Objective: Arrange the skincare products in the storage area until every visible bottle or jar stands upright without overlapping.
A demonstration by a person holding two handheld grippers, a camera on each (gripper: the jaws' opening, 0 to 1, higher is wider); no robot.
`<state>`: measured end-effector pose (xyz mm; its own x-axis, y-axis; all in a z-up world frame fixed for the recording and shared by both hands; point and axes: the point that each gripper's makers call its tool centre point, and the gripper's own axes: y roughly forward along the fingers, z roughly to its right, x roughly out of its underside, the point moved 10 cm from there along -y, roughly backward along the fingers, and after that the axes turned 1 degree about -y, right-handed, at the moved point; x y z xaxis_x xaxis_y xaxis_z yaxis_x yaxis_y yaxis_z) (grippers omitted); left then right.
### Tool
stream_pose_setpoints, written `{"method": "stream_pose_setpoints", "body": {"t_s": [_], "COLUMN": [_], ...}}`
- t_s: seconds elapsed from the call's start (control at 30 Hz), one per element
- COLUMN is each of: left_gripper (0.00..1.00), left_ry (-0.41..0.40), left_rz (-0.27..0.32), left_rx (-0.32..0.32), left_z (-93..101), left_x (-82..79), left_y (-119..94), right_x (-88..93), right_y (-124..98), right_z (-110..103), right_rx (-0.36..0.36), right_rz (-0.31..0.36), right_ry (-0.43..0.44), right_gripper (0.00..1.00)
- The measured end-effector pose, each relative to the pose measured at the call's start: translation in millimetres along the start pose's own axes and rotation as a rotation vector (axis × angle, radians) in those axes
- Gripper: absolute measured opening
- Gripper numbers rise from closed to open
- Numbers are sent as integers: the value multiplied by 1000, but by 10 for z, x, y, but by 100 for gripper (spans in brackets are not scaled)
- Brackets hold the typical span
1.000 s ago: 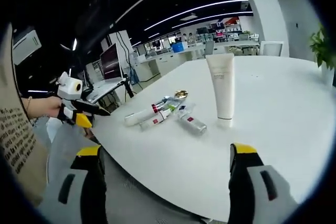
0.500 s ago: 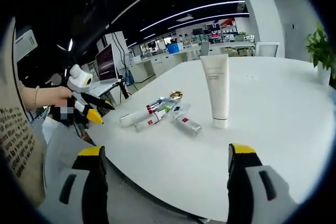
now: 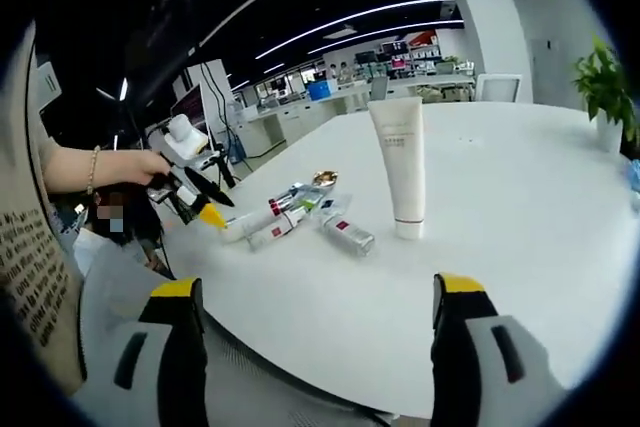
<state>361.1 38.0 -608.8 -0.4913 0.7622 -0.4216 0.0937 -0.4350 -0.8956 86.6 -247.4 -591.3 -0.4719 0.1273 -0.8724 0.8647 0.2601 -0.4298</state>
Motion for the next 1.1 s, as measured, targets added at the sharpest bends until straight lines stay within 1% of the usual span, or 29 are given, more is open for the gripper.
{"method": "stream_pose_setpoints", "body": {"t_s": [0.07, 0.2, 0.3, 0.43, 0.5, 0.57, 0.67, 0.77, 0.9, 1.0, 1.1], "left_gripper": [59, 50, 46, 43, 39, 36, 36, 32, 31, 29, 29], "left_ry": [8, 19, 27, 60, 70, 77, 73, 74, 77, 88, 78], "left_rz": [-34, -67, -89, -146, -180, -199, -218, -229, -248, -265, -269], "left_rx": [-2, -16, -26, -49, -60, -67, -75, -78, -79, -89, -88], "left_z": [-23, -50, -71, -69, -79, -92, -103, -107, -114, -127, -123], "left_x": [-34, -104, -143, -181, -193, -202, -227, -258, -279, -289, -291], "left_y": [56, 156, 230, 323, 368, 405, 455, 499, 574, 582, 576], "right_x": [2, 6, 10, 16, 18, 22, 24, 26, 28, 29, 28], "right_y": [1, 1, 2, 4, 6, 7, 11, 12, 13, 14, 12], "right_z": [5, 10, 16, 24, 26, 28, 28, 29, 30, 28, 29], "right_rx": [5, 13, 18, 20, 21, 22, 21, 23, 27, 27, 30], "right_rz": [-3, -6, -9, -13, -16, -19, -24, -25, -28, -31, -30], "right_ry": [2, 9, 14, 19, 18, 16, 16, 18, 18, 16, 18], "right_gripper": [95, 95, 94, 94, 94, 94, 93, 93, 92, 92, 92]}}
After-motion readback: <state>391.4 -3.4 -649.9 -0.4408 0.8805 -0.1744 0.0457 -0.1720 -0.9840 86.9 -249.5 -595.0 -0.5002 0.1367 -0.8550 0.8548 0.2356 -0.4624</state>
